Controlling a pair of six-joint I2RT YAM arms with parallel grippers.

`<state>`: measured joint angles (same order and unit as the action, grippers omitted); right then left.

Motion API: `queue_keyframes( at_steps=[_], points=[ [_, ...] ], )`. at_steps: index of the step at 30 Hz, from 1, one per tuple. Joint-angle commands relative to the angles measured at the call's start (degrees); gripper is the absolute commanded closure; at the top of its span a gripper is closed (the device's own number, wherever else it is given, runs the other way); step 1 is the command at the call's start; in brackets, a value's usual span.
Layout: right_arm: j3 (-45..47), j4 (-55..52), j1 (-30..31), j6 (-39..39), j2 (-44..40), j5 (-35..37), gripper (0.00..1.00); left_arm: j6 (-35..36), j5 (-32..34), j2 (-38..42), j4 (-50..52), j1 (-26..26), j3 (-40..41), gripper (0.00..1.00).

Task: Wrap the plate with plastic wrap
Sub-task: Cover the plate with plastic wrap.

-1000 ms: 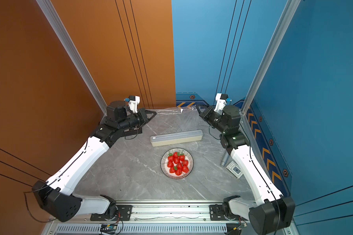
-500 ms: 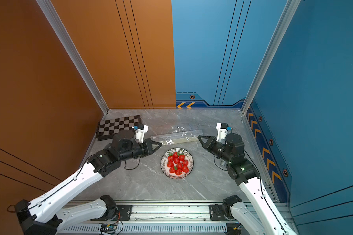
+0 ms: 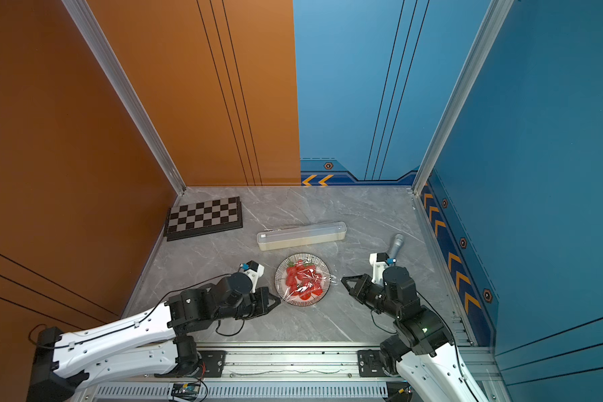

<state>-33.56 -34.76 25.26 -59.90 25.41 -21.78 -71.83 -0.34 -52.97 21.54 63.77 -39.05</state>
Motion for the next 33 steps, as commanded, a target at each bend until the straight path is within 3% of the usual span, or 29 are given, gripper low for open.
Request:
queue_keyframes(
  at_steps=[1,6,13,33],
  points=[
    [1.98,-9.06,1.22,-1.44,-2.32,2.00,1.00,-6.69,5.67,2.17,1.14,3.40,3.55,1.00],
    [5.62,-13.33,2.47,-1.78,-4.91,2.94,1.00,-12.34,6.98,4.17,1.09,5.93,9.30,1.00],
    [9.26,-11.28,3.08,-0.64,-2.92,4.29,1.00,-13.17,6.02,3.95,0.38,4.26,11.86,1.00],
    [12.49,2.17,4.01,2.69,14.14,4.29,1.00,-8.62,-9.81,-13.93,-14.65,-5.65,11.29,1.00]
  ],
)
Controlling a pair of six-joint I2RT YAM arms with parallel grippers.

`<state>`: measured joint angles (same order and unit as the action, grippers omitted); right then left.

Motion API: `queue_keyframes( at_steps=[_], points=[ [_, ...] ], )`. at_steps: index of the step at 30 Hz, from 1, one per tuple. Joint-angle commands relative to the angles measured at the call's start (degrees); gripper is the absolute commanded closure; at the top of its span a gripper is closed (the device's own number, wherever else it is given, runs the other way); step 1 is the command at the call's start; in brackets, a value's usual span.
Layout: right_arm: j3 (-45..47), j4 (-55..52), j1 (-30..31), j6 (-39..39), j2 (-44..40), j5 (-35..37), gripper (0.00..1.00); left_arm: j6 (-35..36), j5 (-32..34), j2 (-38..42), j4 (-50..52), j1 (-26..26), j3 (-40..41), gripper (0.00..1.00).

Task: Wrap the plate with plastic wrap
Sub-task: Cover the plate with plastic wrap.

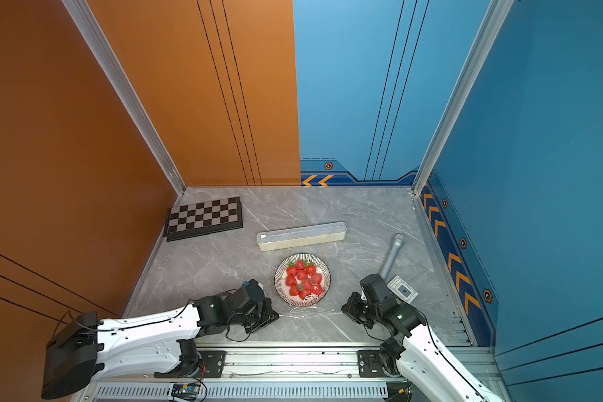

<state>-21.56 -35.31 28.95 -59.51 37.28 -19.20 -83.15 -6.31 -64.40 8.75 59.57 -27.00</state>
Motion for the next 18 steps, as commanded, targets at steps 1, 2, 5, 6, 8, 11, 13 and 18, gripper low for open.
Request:
queue_keyframes(
  at_steps=[1,2,5,6,8,11,13,18],
  points=[
    [0.26,3.15,0.31,2.67,3.26,1.91,1.00,3.26,-4.20,-3.56,-1.66,-1.84,-1.25,1.00],
    [-0.01,3.76,0.32,3.13,4.31,2.17,1.00,4.00,-4.54,-4.72,-1.63,-2.36,-1.82,1.00],
    [-0.79,5.34,0.32,4.27,7.07,2.91,1.00,5.07,-5.45,-7.49,-2.80,-4.11,-2.52,1.00],
    [-1.06,6.02,0.27,4.56,7.99,2.98,1.00,5.32,-5.65,-8.27,-3.19,-4.70,-2.60,1.00],
    [-1.19,7.65,0.23,4.84,9.80,3.24,1.00,5.55,-5.78,-9.24,-4.18,-5.71,-2.70,1.00],
    [-1.57,9.84,0.01,5.22,12.35,4.12,1.00,5.88,-6.55,-10.78,-6.52,-7.30,-2.93,1.00],
    [-2.24,11.41,-0.23,5.82,14.27,4.44,1.00,6.65,-7.10,-12.15,-6.73,-8.00,-3.80,1.00],
    [-3.68,17.06,-0.65,6.32,20.11,3.71,1.00,8.07,-7.72,-15.28,-7.94,-9.77,-5.84,1.00]
  ],
)
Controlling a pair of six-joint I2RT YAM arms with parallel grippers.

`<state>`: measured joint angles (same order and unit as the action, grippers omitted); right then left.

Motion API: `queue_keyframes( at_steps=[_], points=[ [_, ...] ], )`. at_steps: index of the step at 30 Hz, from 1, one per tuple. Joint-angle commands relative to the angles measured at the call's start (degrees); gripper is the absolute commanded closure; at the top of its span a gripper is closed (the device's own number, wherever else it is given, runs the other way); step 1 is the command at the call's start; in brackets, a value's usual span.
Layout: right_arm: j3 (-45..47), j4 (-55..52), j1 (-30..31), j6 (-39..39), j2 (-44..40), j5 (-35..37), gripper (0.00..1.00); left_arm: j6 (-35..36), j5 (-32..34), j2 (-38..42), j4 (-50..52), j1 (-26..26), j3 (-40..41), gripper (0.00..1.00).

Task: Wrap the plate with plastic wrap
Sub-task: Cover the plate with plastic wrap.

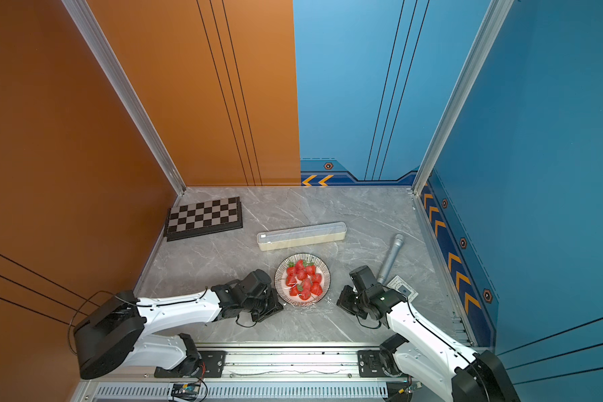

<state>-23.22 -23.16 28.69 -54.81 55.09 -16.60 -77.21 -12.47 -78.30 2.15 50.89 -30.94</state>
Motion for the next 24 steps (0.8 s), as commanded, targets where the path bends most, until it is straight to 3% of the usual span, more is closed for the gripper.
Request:
queue_keyframes(
  at_steps=[1,12,24],
  points=[
    [-2.45,5.69,-0.52,1.87,3.35,1.01,1.00,2.33,-1.59,-1.80,-1.51,-1.34,-2.13,0.99],
    [-4.56,13.73,-1.61,1.92,12.02,-0.09,1.00,3.20,-0.31,-2.81,-1.93,-3.61,-2.73,0.98],
    [-2.75,16.23,-5.89,2.60,12.80,-0.36,1.00,5.24,3.36,0.83,1.50,-5.67,-1.72,0.86]
  ],
)
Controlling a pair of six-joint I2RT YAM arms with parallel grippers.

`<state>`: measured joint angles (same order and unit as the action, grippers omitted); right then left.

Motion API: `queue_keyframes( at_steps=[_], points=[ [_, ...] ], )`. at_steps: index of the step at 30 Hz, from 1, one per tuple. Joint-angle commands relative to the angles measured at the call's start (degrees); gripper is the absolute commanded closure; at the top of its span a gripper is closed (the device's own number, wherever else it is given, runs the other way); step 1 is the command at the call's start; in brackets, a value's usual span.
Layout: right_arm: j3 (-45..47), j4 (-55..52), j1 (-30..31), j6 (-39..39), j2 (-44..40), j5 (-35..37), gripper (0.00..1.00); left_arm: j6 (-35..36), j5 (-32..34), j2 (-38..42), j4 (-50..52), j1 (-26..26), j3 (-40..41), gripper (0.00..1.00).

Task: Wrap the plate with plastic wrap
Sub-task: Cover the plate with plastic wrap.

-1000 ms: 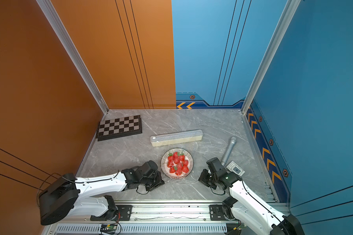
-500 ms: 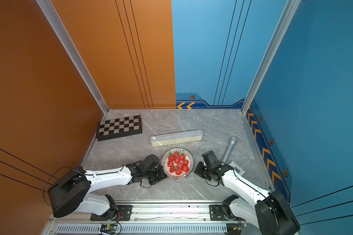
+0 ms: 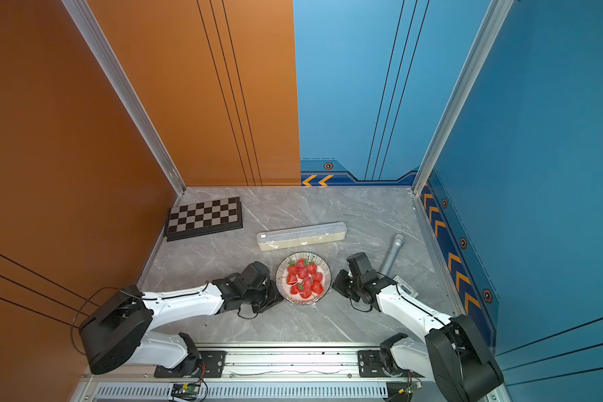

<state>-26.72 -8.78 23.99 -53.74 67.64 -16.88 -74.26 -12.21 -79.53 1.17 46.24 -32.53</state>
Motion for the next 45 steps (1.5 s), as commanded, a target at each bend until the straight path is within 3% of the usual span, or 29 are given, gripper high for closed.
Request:
queue_keyframes(
  at_steps=[1,4,8,21,25,37,45],
  points=[
    [0.70,1.85,-1.44,1.69,-0.06,-0.27,1.00,3.00,3.55,2.47,3.71,-1.33,-0.53,0.83],
    [0.69,1.69,-2.14,1.88,-1.48,-0.21,1.00,4.09,3.64,3.75,5.46,-1.80,-0.99,0.77],
    [1.40,0.89,-3.35,1.96,-2.90,0.27,0.88,5.36,3.93,6.52,8.89,-2.70,-1.06,0.73],
    [-0.77,-1.31,-9.67,6.39,-3.76,-4.14,0.61,11.81,5.70,18.06,22.25,-10.74,-2.77,0.47],
    [-1.47,-1.92,-10.47,6.82,-5.47,-4.47,0.45,14.40,5.89,19.13,23.74,-12.69,-4.80,0.31],
    [-5.16,-13.96,-11.31,9.86,-10.76,-2.73,0.00,19.15,4.55,16.21,23.95,-15.57,-8.77,0.22],
    [-3.28,-12.60,-3.55,2.73,-9.58,-4.97,0.00,18.89,0.87,10.46,19.80,-14.08,-10.77,0.21]
  ],
)
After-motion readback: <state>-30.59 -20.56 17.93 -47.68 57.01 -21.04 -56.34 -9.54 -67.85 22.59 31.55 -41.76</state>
